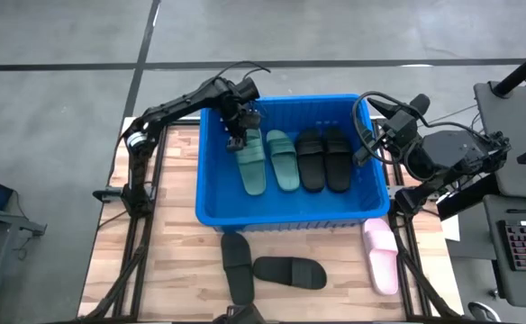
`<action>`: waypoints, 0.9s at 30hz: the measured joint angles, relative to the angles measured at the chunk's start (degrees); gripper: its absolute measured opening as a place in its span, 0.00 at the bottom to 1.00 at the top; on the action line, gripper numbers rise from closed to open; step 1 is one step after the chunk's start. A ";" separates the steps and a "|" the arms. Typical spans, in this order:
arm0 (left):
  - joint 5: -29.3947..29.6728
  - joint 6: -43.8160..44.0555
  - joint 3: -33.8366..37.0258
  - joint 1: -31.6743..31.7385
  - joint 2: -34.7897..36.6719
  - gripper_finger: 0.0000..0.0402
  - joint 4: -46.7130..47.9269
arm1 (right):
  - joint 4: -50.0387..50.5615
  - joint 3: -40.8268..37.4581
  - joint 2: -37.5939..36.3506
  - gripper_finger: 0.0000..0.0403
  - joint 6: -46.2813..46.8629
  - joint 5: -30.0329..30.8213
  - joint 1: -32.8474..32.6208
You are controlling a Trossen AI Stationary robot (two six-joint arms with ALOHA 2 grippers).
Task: Pick and place slides into bin
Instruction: Put the green slide into the blue container
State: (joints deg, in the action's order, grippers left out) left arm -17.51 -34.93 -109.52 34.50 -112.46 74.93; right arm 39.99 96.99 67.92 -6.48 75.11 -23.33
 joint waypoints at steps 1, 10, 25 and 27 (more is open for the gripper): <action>0.11 0.01 0.27 0.13 0.00 0.00 -0.56 | 0.02 0.00 0.00 0.56 0.00 0.00 0.00; 1.86 1.54 0.60 0.68 0.00 0.02 -5.29 | -0.02 0.00 0.00 0.56 0.00 -0.02 0.00; 4.54 3.07 4.28 1.08 0.09 0.30 -7.46 | -0.03 0.00 0.00 0.56 0.02 -0.02 0.00; 4.46 3.13 4.63 1.08 0.09 0.34 -7.01 | -0.04 0.00 0.00 0.56 -0.02 -0.02 0.00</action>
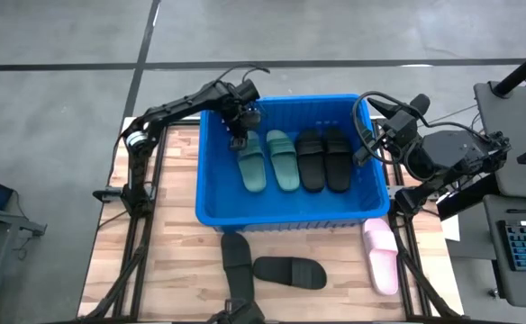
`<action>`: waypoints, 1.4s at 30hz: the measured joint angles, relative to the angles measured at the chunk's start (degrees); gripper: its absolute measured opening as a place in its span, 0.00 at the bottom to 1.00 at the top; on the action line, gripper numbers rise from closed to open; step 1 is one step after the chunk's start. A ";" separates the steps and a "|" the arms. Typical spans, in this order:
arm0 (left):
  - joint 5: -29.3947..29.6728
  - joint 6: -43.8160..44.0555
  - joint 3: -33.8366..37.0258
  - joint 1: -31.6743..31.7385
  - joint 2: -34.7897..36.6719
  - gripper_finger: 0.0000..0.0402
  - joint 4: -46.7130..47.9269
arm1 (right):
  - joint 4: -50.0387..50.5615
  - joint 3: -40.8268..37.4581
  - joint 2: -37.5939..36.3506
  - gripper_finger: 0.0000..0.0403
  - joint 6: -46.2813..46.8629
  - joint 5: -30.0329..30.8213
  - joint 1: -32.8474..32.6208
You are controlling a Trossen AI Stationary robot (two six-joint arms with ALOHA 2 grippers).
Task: Pick and place slides into bin
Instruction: Put the green slide into the blue container
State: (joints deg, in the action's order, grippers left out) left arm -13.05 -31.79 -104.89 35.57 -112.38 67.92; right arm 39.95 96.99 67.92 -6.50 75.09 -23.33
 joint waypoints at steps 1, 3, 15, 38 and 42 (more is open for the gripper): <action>0.03 0.01 0.05 0.00 -0.08 0.36 0.01 | -0.01 0.00 0.00 0.56 0.01 0.00 0.00; -0.01 -0.02 0.04 0.00 -0.04 0.39 -0.02 | -0.01 0.00 0.00 0.56 -0.01 0.00 0.00; 5.51 3.75 -1.44 -0.79 1.11 0.45 1.99 | -0.01 -0.02 0.00 0.56 -0.01 0.00 0.00; 18.11 8.94 9.99 -6.41 1.24 0.02 0.58 | 0.04 -0.01 0.00 0.56 -0.14 0.00 0.00; 19.91 8.94 12.63 -6.27 1.40 0.03 -0.85 | 0.04 -0.01 0.00 0.56 -0.15 0.00 -0.02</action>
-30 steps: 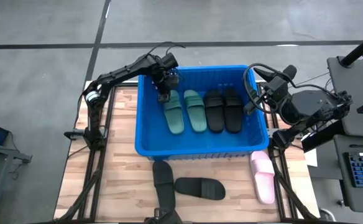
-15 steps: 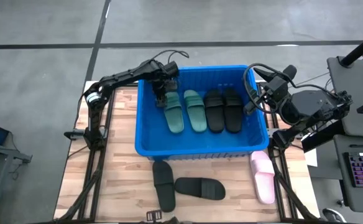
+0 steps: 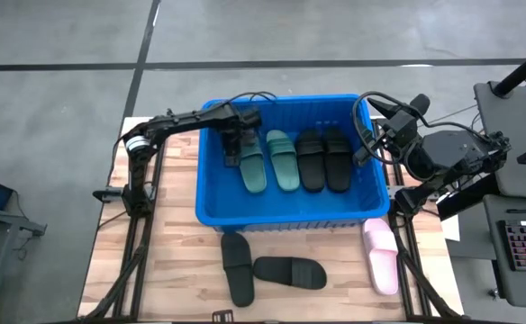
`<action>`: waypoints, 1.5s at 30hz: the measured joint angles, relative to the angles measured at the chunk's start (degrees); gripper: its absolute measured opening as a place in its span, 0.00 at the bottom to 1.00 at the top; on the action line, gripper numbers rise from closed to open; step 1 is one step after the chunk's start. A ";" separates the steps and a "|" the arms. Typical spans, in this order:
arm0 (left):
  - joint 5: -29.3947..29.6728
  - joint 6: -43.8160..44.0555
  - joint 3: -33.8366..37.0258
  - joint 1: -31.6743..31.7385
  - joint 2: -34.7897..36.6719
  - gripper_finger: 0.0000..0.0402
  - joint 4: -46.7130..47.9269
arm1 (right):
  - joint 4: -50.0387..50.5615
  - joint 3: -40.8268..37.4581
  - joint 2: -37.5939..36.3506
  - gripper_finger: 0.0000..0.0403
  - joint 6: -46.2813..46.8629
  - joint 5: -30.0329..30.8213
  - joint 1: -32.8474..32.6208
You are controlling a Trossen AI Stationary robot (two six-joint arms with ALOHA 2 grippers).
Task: Pick and place slides into bin
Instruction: Put the green slide into the blue container, then put the bottom pink slide into the blue container
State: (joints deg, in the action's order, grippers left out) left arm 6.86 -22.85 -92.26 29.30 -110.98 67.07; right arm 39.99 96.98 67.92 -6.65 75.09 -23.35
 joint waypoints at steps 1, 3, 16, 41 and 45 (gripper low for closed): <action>1.53 0.00 0.73 -0.02 0.00 0.03 0.01 | 0.01 -0.01 0.00 0.56 0.02 0.00 0.00; 4.35 0.00 1.74 -0.25 0.00 0.02 -0.56 | 0.02 -0.01 0.00 0.56 0.00 0.00 0.02; 4.08 0.04 8.59 -0.44 0.00 0.00 -12.34 | 0.02 -0.01 0.00 0.56 -0.92 0.01 0.02; -0.48 5.02 6.74 -0.85 0.55 0.00 -13.70 | 0.00 -0.01 0.00 0.56 -1.05 0.02 0.02; -0.47 4.76 6.72 -0.85 2.97 0.00 -13.25 | -0.02 -0.01 0.00 0.56 -0.90 0.04 0.02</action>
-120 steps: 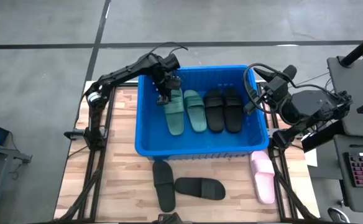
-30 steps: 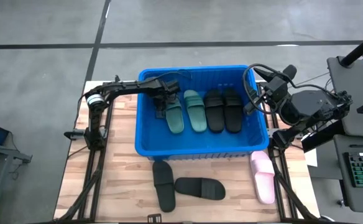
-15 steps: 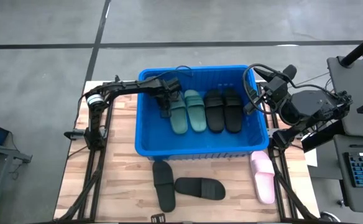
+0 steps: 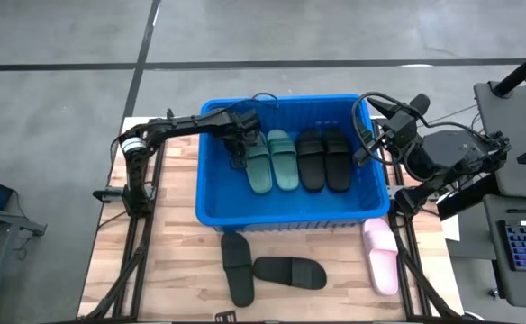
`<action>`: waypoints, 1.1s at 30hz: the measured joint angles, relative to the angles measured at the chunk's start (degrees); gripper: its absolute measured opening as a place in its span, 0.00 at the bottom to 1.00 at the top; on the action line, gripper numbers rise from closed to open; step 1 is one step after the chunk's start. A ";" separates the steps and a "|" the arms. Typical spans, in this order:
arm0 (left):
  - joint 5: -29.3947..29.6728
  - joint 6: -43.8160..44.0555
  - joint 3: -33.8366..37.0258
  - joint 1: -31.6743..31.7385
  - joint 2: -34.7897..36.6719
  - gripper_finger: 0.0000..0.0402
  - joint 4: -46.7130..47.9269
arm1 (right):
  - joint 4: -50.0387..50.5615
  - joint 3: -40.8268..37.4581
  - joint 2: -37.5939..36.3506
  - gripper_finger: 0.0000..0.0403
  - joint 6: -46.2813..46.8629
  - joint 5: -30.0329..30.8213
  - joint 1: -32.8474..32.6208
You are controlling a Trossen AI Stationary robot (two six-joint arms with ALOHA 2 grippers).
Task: Pick and place slides into bin
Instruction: Put the bottom pink slide into the blue container
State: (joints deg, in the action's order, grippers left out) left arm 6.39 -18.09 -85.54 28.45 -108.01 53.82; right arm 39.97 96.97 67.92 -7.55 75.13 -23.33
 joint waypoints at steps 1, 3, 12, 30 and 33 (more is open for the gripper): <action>0.02 -0.24 0.00 -0.02 0.76 0.00 0.64 | 0.02 0.00 0.00 0.56 0.00 0.00 0.00; -0.04 -0.32 0.02 -0.15 2.56 0.00 1.08 | 0.00 0.00 0.00 0.56 0.00 0.00 0.00; -8.98 -0.10 0.10 -1.82 14.99 0.00 -3.04 | 0.00 0.00 0.00 0.56 0.00 0.00 0.00; -24.32 9.35 0.61 -9.20 35.95 0.00 -29.36 | 0.04 0.00 0.04 0.56 5.02 -0.09 -0.02; -28.14 14.75 0.61 -9.56 37.10 0.00 -32.30 | 0.23 0.00 0.04 0.56 6.00 -0.12 0.00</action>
State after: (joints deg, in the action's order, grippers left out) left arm -21.74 -3.34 -84.93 18.89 -70.90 21.52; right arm 40.20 96.97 67.96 -1.55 75.01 -23.33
